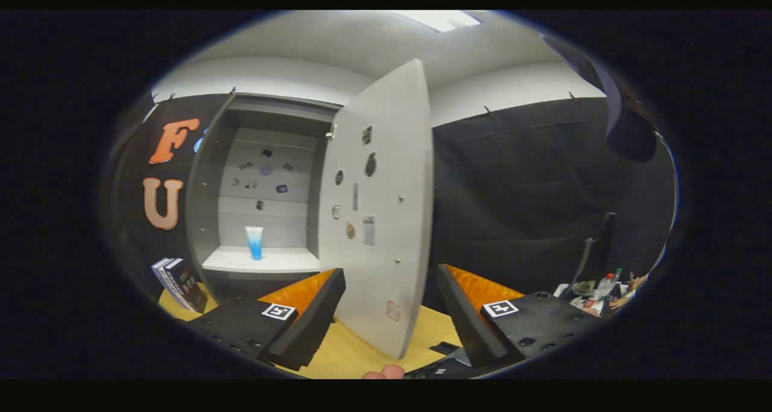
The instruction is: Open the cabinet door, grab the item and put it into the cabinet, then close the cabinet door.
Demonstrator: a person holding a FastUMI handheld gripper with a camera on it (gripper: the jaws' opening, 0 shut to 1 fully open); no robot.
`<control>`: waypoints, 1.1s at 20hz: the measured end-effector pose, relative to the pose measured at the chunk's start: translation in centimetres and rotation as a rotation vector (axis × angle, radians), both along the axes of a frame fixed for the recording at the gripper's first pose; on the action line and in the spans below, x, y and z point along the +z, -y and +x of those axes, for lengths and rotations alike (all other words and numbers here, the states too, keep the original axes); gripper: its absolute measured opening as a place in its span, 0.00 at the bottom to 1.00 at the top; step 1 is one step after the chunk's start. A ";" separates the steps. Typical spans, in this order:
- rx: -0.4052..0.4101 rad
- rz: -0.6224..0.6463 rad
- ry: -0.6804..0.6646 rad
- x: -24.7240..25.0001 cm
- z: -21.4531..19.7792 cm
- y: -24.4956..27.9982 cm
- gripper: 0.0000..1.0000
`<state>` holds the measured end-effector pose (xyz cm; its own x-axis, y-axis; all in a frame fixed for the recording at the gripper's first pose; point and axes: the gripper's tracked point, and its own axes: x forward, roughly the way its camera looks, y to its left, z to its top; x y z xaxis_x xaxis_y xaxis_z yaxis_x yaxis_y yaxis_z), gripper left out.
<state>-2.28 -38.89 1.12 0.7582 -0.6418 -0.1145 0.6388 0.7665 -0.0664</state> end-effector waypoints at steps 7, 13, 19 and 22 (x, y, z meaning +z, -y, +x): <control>-0.183 0.006 -0.088 -7.3 -1.6 9.5 0.98; -0.114 0.043 -0.120 -12.7 1.4 12.0 0.92; 0.048 0.060 -0.123 -13.1 3.8 10.3 0.70; 0.066 0.058 -0.134 -13.0 3.8 8.8 0.52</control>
<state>1.52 -47.67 -11.84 0.7738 -0.5807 -0.2531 0.5756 0.8114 -0.1019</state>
